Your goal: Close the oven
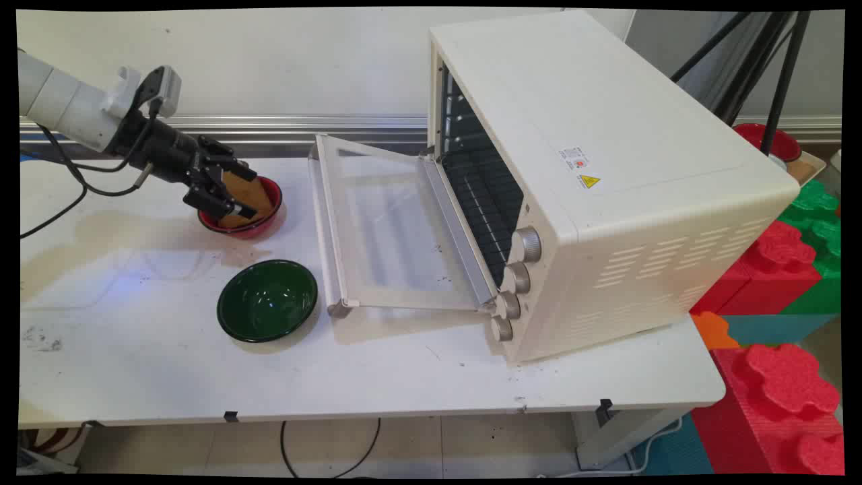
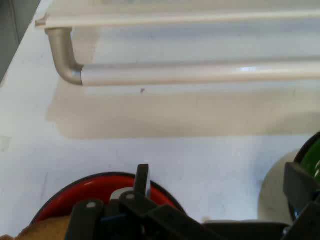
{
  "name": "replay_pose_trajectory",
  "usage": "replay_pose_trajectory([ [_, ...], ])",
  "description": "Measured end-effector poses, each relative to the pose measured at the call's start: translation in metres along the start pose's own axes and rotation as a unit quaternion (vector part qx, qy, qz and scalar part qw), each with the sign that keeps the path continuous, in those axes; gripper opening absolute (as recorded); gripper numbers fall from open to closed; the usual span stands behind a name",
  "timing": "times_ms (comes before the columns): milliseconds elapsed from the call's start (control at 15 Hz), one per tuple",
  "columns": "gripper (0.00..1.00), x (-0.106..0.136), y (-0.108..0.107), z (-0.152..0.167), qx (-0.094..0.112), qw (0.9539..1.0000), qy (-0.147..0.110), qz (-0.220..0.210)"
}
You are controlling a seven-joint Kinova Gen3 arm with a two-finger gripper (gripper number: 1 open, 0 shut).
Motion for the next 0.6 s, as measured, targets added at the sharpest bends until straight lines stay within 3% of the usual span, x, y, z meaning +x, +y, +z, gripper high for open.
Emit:
replay_pose_trajectory([
  [600,1.00,0.006,0.010,0.028,-0.004,0.9997,0.011,-0.022],
])
